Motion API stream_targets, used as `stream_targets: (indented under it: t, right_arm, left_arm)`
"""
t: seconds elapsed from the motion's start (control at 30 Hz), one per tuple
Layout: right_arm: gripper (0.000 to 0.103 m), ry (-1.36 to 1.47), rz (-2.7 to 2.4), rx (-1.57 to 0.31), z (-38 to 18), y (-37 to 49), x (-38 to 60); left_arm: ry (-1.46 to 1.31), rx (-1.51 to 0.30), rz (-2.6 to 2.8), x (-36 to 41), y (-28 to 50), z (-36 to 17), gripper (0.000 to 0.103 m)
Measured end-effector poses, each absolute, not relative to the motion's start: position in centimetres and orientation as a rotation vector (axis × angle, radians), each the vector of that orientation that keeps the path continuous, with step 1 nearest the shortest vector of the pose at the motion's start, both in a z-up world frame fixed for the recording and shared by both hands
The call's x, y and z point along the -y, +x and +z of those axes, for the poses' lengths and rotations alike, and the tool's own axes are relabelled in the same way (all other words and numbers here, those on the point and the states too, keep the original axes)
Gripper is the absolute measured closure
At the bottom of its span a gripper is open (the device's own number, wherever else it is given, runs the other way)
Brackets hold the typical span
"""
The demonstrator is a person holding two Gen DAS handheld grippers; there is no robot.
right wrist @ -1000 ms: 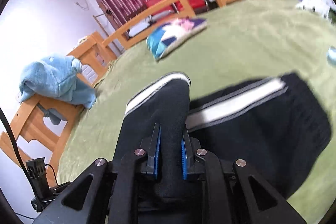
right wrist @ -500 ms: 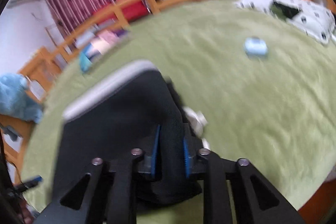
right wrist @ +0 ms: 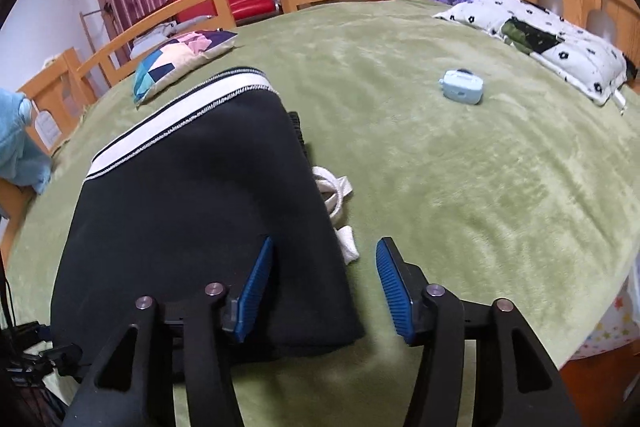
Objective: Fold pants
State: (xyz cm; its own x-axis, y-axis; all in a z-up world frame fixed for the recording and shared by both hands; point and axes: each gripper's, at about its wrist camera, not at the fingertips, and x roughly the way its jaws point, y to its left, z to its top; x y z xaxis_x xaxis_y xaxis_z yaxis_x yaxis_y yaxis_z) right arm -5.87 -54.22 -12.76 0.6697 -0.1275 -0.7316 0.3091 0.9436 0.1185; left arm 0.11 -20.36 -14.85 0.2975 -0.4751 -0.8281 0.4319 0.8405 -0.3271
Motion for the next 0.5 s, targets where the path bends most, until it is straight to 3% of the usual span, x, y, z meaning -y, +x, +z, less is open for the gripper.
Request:
stream_targets:
  t: [0.2, 0.5]
  right_arm:
    - [0.05, 0.034, -0.299, -0.778, -10.2, -4.1, 52.3]
    - [0.05, 0.085, -0.24, -0.782, -9.4, 0.3, 51.9]
  left_arm:
    - [-0.027, -1.056, -0.543, 19.7, 2.7, -13.0, 0.039]
    - [-0.066, -1.061, -0.489, 19.8, 6.4, -13.5, 0.039]
